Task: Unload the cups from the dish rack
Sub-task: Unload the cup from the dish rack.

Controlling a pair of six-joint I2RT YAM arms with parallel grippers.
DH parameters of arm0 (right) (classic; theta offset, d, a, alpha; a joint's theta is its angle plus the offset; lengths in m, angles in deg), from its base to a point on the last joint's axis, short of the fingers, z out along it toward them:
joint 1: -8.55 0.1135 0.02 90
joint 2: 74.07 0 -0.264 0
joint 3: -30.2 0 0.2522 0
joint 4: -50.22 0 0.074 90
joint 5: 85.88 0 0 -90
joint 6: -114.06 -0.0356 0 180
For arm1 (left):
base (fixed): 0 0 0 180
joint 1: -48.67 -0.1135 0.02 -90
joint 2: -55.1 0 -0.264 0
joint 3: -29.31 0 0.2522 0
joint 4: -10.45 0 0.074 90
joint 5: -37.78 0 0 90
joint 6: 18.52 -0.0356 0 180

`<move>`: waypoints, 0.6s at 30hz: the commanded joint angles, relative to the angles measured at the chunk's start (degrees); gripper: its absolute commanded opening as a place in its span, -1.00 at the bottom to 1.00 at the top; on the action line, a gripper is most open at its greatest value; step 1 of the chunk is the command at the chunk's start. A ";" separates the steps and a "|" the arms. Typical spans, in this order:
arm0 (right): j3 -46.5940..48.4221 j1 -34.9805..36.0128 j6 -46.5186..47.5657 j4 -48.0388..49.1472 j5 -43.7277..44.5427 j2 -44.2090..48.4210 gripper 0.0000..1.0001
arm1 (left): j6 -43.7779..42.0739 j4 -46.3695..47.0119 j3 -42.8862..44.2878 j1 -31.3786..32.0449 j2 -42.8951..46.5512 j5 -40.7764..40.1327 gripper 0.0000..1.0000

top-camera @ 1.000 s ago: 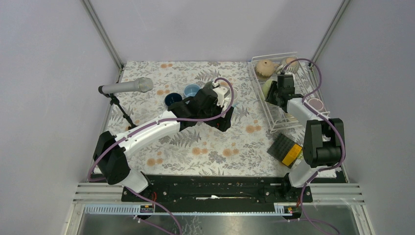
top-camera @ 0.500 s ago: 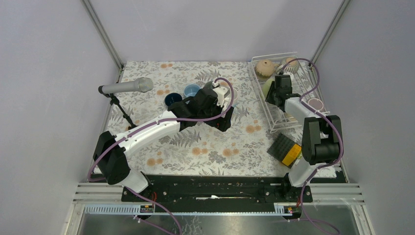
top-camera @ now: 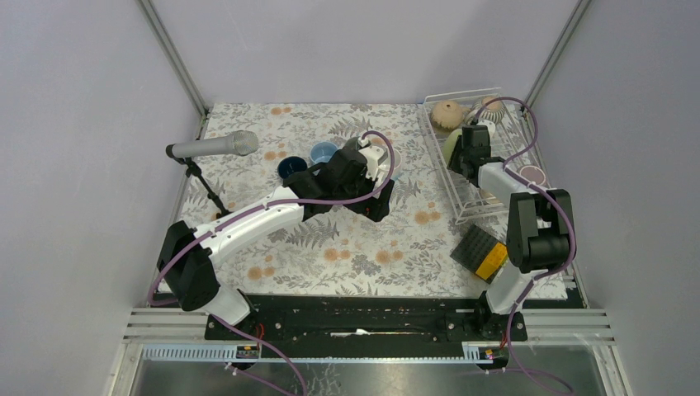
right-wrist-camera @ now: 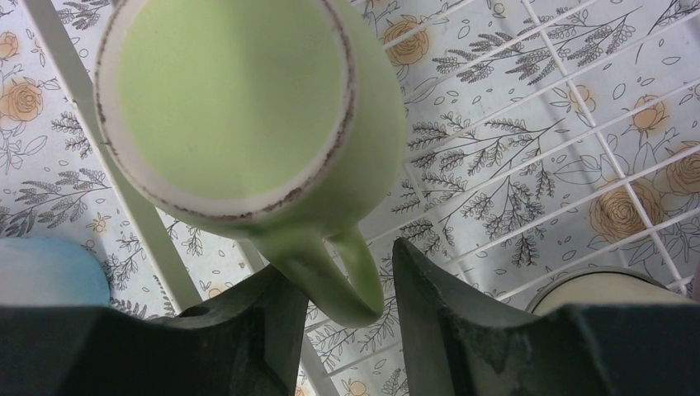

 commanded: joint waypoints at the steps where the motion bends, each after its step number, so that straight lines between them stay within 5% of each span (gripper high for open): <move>1: 1.52 2.43 0.84 -0.78 -1.09 -1.75 -0.03 | -0.10 2.81 -0.21 -0.25 0.20 0.33 0.97; 18: 1.60 3.75 1.54 -0.39 -1.71 -2.60 -0.03 | -0.10 2.79 -0.23 -0.45 0.08 0.51 0.97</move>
